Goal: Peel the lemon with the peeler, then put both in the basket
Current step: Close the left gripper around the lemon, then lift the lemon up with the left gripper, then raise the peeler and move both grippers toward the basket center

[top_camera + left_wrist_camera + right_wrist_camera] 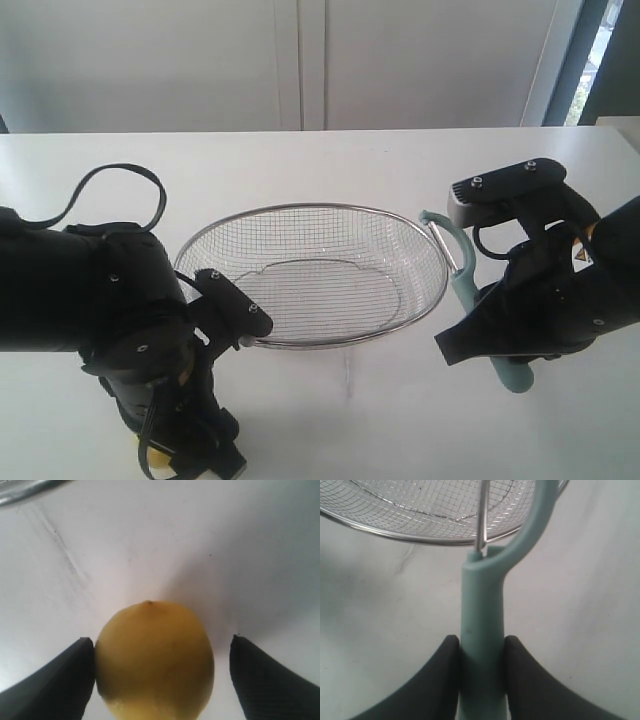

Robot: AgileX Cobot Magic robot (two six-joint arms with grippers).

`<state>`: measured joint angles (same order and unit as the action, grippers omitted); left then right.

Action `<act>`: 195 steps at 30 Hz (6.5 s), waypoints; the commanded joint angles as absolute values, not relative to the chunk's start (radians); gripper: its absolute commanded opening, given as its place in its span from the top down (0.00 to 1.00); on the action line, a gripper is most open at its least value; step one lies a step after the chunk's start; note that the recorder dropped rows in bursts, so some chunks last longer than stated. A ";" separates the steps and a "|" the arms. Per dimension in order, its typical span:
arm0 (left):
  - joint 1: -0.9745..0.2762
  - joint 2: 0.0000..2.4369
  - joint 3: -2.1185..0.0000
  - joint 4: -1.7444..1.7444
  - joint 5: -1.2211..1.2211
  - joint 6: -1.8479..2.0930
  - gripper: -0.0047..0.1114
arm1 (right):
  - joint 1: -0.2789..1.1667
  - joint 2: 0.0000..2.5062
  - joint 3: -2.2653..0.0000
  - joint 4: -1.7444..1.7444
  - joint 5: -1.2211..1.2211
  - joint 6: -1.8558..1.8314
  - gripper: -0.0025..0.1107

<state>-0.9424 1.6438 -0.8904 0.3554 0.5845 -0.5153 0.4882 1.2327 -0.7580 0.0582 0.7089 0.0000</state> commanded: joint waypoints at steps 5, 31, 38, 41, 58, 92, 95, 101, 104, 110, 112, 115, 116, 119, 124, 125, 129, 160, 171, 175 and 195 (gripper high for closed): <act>-0.950 1.677 -0.884 0.355 0.606 -0.516 0.29 | 0.487 1.223 -0.757 0.051 0.696 0.000 0.98; -0.950 1.717 -0.886 0.355 0.600 -0.518 0.64 | 0.487 1.223 -0.757 0.051 0.686 0.000 0.98; -0.950 1.691 -0.887 0.352 0.628 -0.518 0.79 | 0.487 1.223 -0.757 0.051 0.683 0.000 0.98; -0.950 1.662 -0.905 0.348 0.667 -0.518 0.81 | 0.487 1.223 -0.757 0.051 0.683 0.000 0.98; -0.950 1.474 -1.060 0.348 1.140 -0.309 0.81 | 0.487 1.223 -0.757 0.051 0.683 0.000 0.98; -0.950 0.945 -0.867 0.595 1.098 -0.224 0.96 | 0.487 1.223 -0.757 0.051 0.663 0.000 0.98; -0.935 0.942 -0.837 0.620 0.960 -0.095 0.96 | 0.487 1.223 -0.757 0.051 0.663 0.000 0.98; -0.635 0.927 -0.770 0.463 0.612 0.074 0.96 | 0.487 1.223 -0.757 0.051 0.663 0.000 0.98; -0.429 0.946 -0.743 0.261 0.550 0.300 0.96 | 0.487 1.223 -0.757 0.051 0.663 0.000 0.98; -0.302 1.017 -0.741 -0.599 0.496 0.986 0.96 | 0.487 1.223 -0.757 0.051 0.663 0.000 0.98; -0.302 1.046 -0.741 -0.835 0.594 1.216 0.96 | 0.487 1.223 -0.757 0.051 0.663 0.000 0.98; -0.302 1.082 -0.741 -1.107 0.713 1.460 0.96 | 0.487 1.223 -0.757 0.051 0.663 0.000 0.98; -0.302 1.083 -0.741 -1.140 0.699 1.477 0.96 | 0.487 1.223 -0.757 0.051 0.663 0.000 0.98; -0.302 1.083 -0.741 -1.247 0.657 1.545 0.96 | 0.487 1.223 -0.757 0.051 0.663 0.000 0.98; -0.302 1.083 -0.741 -1.402 0.665 1.643 0.96 | 0.487 1.223 -0.757 0.051 0.663 0.000 0.98; -0.302 1.083 -0.741 -1.420 0.667 1.648 0.96 | 0.487 1.223 -0.757 0.051 0.663 0.000 0.98; -0.302 1.083 -0.741 -1.434 0.683 1.650 0.96 | 0.487 1.223 -0.757 0.051 0.663 0.000 0.98; -0.302 1.109 -0.762 -1.744 0.513 2.119 0.96 | 0.487 1.307 -0.849 0.018 0.199 -0.047 0.98; -0.302 1.248 -0.767 -1.744 0.609 2.112 0.96 | 0.487 1.406 -0.906 0.028 0.302 -0.040 0.98; -0.302 1.276 -0.767 -1.744 0.746 2.112 0.96 | 0.487 1.398 -0.906 0.081 0.379 0.000 0.98; -0.302 1.280 -0.767 -1.640 0.808 2.118 0.96 | 0.667 1.398 -0.908 0.238 0.423 -0.078 0.98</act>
<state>-0.3029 1.2822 -0.7617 -1.6218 0.7839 1.9580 0.6551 1.4080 -0.8972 0.2300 0.4196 -0.0695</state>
